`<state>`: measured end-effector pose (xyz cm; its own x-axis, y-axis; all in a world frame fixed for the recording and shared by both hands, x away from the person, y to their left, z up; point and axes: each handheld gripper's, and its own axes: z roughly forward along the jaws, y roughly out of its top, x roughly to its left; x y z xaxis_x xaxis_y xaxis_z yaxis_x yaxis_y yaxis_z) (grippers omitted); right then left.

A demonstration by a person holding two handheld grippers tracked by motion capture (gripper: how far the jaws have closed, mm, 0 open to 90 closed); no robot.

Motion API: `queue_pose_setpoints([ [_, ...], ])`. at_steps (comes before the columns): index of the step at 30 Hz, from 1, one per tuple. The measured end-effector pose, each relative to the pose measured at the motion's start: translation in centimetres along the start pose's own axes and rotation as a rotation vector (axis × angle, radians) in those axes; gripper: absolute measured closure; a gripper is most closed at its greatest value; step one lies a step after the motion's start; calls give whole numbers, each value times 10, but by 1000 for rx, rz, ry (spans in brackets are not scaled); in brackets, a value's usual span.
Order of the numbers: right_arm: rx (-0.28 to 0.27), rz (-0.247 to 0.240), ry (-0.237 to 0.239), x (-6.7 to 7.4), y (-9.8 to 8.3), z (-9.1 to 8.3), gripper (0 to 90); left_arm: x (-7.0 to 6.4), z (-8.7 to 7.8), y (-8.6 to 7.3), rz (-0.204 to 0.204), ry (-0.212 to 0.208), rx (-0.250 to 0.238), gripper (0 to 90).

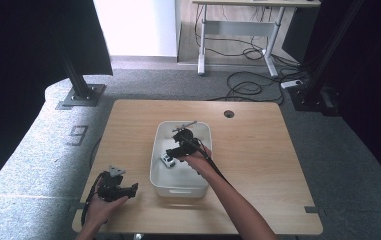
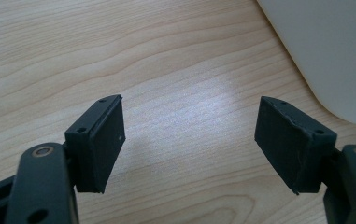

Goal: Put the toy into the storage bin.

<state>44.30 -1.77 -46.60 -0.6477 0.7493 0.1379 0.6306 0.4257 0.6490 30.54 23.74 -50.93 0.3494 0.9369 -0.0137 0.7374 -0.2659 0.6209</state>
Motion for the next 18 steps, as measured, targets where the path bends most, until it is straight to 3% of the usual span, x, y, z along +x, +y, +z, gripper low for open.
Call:
queue_pose_setpoints([
  [18,-131,-43,-18,-18,-28,-78,351,0,1,0,-1,7,9,249],
])
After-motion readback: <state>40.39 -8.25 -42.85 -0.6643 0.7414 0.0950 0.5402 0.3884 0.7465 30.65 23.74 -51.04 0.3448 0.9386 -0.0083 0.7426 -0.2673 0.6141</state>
